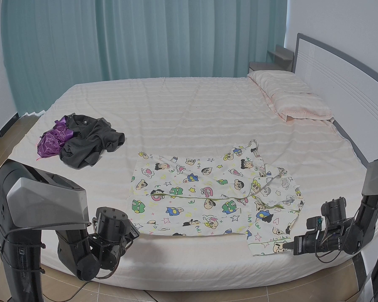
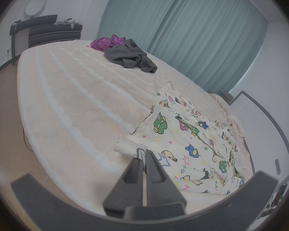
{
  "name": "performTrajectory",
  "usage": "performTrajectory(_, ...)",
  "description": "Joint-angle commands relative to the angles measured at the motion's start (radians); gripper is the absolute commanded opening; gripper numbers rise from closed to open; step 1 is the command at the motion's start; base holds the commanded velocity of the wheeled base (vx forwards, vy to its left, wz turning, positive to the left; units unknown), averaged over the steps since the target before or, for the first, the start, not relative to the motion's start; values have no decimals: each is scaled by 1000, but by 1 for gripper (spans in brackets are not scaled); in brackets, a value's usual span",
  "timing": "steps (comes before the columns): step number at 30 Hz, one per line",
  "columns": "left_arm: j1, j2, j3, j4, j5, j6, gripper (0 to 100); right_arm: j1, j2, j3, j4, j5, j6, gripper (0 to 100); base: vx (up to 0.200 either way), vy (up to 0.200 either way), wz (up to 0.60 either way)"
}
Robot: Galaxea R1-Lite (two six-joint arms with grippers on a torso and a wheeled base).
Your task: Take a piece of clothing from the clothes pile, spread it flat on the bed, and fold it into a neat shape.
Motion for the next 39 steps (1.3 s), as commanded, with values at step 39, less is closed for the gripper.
performTrajectory(39,-137,-111,264,10,59,272,0,-46,-411,155,375,45,-87,0,0,0,0)
